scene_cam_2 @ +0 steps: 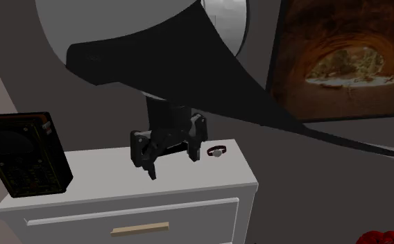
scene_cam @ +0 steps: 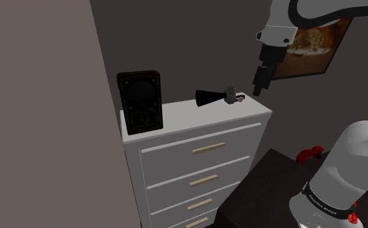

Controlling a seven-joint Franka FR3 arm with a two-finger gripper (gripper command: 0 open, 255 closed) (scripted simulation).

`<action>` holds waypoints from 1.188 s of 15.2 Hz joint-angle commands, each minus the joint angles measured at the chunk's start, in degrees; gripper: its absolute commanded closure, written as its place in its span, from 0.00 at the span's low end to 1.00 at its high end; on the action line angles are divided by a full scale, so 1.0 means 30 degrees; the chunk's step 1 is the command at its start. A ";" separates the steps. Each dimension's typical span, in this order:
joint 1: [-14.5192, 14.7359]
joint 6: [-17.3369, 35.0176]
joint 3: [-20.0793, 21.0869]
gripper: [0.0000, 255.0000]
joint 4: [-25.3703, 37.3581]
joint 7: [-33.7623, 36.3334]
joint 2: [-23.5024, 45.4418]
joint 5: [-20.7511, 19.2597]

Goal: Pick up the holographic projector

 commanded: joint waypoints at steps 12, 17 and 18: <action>0.1263 0.5543 -0.3768 0.00 0.2118 -0.8976 0.6704 -0.1547; 0.1994 0.7378 -0.4976 0.00 0.4304 -1.3128 1.0361 -0.0914; 0.2125 0.7667 -0.5161 0.00 0.4819 -1.3970 1.1111 -0.0686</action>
